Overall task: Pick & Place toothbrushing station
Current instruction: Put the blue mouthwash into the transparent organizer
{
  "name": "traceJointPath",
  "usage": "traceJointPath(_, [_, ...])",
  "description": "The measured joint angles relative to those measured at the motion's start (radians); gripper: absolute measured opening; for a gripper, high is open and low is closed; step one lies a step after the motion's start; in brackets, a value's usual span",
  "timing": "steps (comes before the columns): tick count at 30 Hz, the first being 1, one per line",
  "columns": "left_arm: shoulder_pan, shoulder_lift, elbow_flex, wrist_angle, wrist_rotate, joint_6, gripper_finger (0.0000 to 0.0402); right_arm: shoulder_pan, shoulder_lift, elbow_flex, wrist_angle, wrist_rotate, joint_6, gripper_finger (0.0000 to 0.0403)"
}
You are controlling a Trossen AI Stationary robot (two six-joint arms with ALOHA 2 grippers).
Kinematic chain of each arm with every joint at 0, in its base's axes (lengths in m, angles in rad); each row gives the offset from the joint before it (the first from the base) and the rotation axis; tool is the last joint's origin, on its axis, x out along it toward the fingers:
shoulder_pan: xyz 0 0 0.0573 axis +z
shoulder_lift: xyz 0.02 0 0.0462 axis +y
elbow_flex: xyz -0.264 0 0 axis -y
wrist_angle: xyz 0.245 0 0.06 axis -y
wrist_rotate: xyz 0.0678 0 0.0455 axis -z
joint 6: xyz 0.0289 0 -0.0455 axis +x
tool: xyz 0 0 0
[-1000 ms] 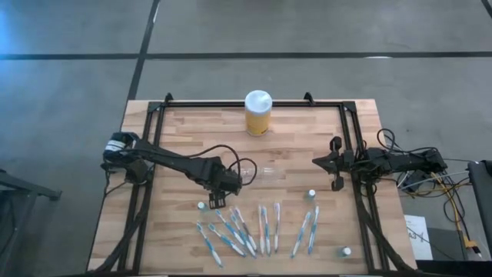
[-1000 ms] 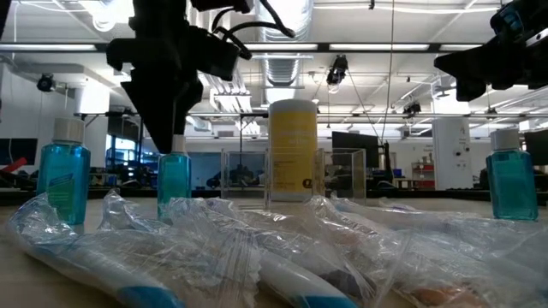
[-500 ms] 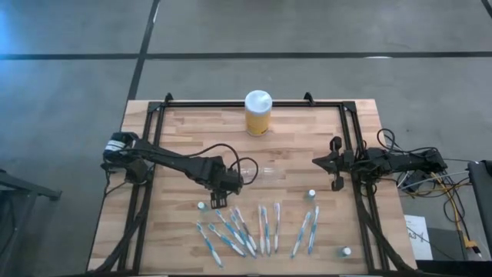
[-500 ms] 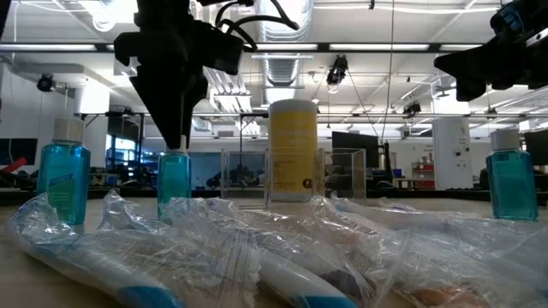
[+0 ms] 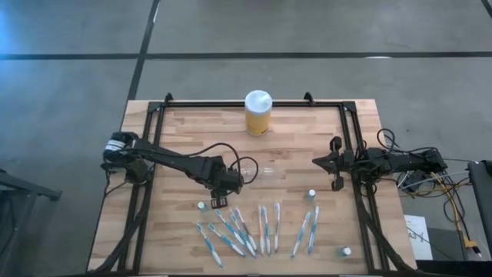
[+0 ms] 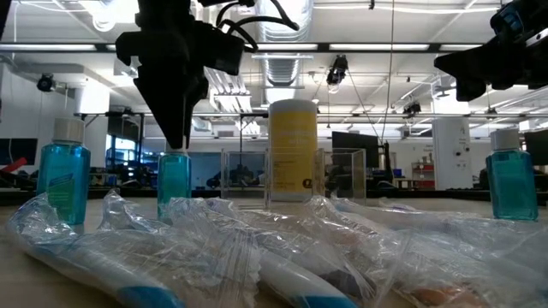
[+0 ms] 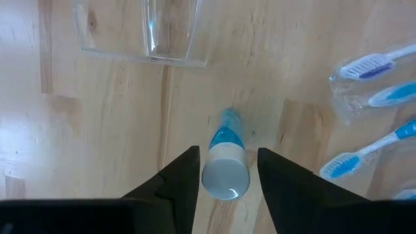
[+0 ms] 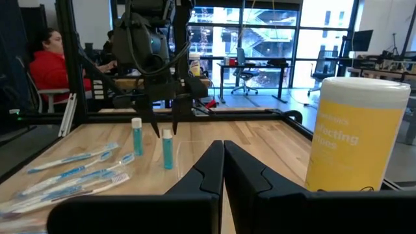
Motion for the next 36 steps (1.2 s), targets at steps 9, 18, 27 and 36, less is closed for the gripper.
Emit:
traceJointPath(9, [0.0,0.0,-0.001,-0.001,0.0,0.014,0.0157,0.0,0.0,0.0,0.0,0.0,0.0,0.0008])
traceJointPath(18, [0.0,0.0,-0.002,-0.001,0.002,0.014,0.0154,0.0,0.0,0.0,0.0,0.0,0.0,0.0008])
traceJointPath(27, [0.0,-0.001,-0.019,0.002,0.003,0.013,0.0115,0.0,0.0,0.0,0.0,0.0,0.0,0.0008])
traceJointPath(36, [0.0,-0.001,-0.019,0.005,0.015,0.026,0.0098,0.0,0.0,0.0,0.0,0.0,0.0,0.0008])
